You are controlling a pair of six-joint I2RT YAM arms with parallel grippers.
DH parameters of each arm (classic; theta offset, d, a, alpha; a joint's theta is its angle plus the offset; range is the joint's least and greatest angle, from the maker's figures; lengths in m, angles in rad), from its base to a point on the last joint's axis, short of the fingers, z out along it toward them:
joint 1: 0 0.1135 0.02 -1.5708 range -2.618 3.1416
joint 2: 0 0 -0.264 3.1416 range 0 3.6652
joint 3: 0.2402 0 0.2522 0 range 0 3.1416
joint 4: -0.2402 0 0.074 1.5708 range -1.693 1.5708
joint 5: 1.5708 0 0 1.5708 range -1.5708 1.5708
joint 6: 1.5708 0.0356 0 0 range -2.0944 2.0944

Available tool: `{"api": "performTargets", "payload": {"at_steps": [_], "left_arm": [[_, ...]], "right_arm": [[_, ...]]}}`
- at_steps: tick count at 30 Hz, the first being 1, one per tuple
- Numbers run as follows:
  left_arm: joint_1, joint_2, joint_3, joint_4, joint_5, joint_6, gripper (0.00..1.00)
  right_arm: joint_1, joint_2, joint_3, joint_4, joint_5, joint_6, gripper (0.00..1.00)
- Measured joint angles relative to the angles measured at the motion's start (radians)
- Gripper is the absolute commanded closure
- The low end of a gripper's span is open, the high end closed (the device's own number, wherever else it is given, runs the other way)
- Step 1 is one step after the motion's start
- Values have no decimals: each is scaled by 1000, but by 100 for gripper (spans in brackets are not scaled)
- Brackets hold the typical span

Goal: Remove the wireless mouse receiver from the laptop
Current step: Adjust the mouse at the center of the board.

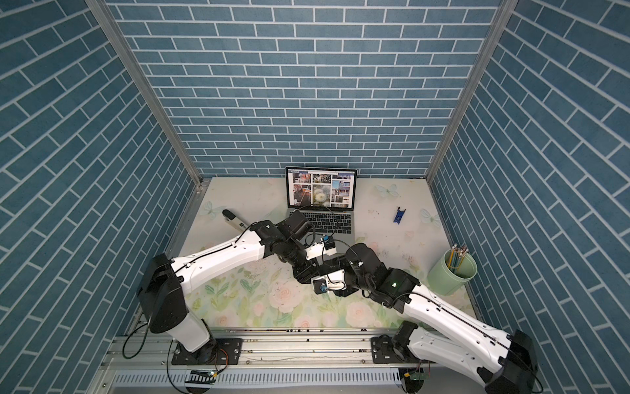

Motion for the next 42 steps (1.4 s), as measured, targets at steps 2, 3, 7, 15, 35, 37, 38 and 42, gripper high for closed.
{"api": "performTargets", "payload": {"at_steps": [2,3,7,15,35,37,38,42], "left_arm": [[0,0,1,-3,2,0,46],[0,0,2,-6,4,0,46],[0,0,16,-20,14,0,46],[18,0,25,-43,47,-42,46],[23,-13,38,-4,6,-9,0],[30,-31,31,18,-4,-8,0],[37,-48,23,31,-10,-6,1],[69,-126,-8,71,-21,-1,0]], "right_arm": [[12,5,-8,13,28,0,40],[18,8,-13,21,47,0,40],[37,17,-33,45,98,2,48],[64,16,-47,73,158,-46,73],[72,48,-54,95,140,36,100],[71,68,-55,77,138,65,100],[71,79,-57,70,138,85,100],[67,110,-91,54,151,172,100]]}}
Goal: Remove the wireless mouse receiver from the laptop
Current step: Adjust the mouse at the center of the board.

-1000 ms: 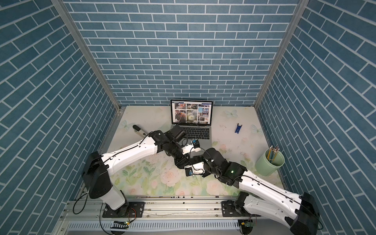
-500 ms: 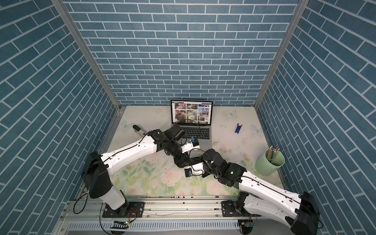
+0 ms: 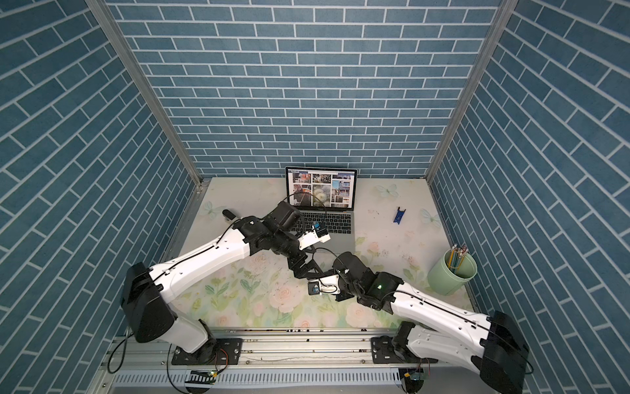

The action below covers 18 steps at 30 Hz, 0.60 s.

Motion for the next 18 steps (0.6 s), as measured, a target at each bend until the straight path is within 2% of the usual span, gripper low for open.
{"api": "performTargets", "payload": {"at_steps": [4,7,13,18], "left_arm": [[24,-60,-39,30,-70,19,0],[39,-86,-103,61,-198,22,0],[143,-155,-273,224,-463,-29,0],[264,-310,-357,395,-581,-96,0]], "right_arm": [[-15,-6,-56,1,22,89,100],[-95,-29,-68,3,14,180,100],[-468,-19,-11,11,-121,453,100],[-722,120,63,70,-390,660,100]]}}
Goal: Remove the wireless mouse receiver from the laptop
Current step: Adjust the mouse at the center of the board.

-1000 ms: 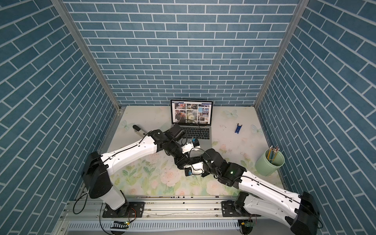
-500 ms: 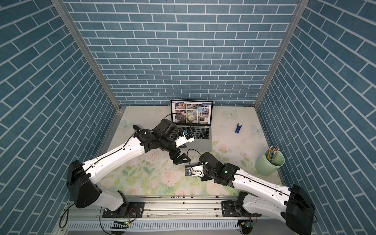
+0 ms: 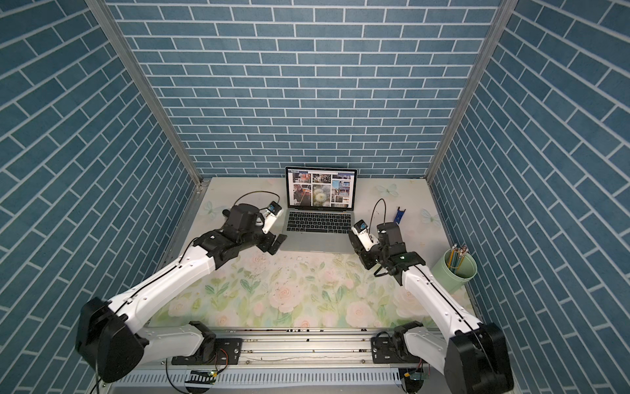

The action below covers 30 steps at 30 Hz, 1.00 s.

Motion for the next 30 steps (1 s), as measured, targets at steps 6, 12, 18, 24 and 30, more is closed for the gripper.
{"api": "performTargets", "payload": {"at_steps": [6,12,18,24,30], "left_arm": [[29,-85,-17,103,-33,-34,0],[30,-90,-78,122,-39,-53,0],[33,-92,-99,131,-40,-68,0],[34,-86,-99,151,-36,-77,0],[34,-79,-104,159,-28,-80,0]], "right_arm": [[-216,159,-95,193,-322,296,100],[-279,203,-155,231,-432,415,100],[-314,262,-140,237,-467,413,100],[-333,351,-88,193,-445,373,100],[-334,396,-54,162,-399,336,100]]}}
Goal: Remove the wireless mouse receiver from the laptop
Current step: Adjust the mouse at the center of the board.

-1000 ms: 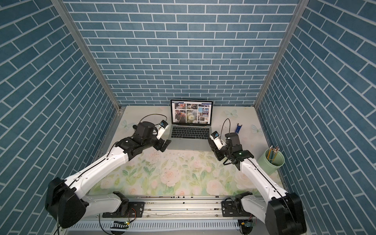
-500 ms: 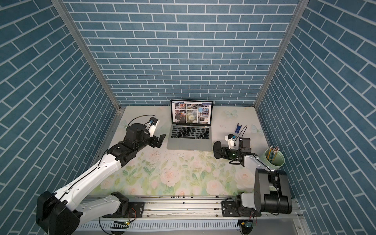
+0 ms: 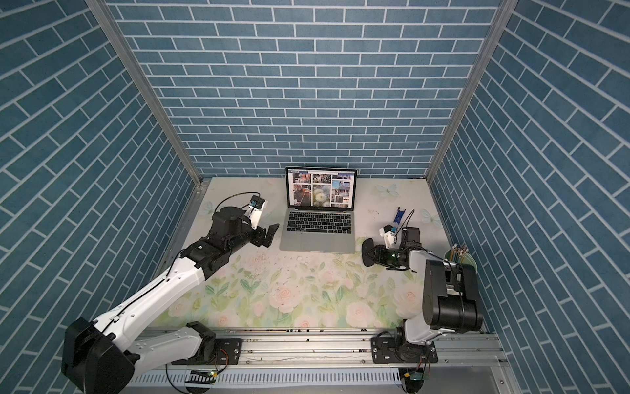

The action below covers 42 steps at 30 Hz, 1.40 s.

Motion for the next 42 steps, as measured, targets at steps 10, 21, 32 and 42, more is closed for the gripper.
{"api": "performTargets", "payload": {"at_steps": [10,21,32,42], "left_arm": [[2,18,-1,0,14,0,0],[5,24,-1,-1,29,-6,0],[5,24,-13,1,66,-17,1],[6,25,-21,9,86,-26,0]], "right_arm": [[0,75,51,-15,27,-38,100],[0,90,66,-31,55,-59,50],[2,76,103,-54,107,-118,1],[3,40,124,-109,211,-141,0]]}}
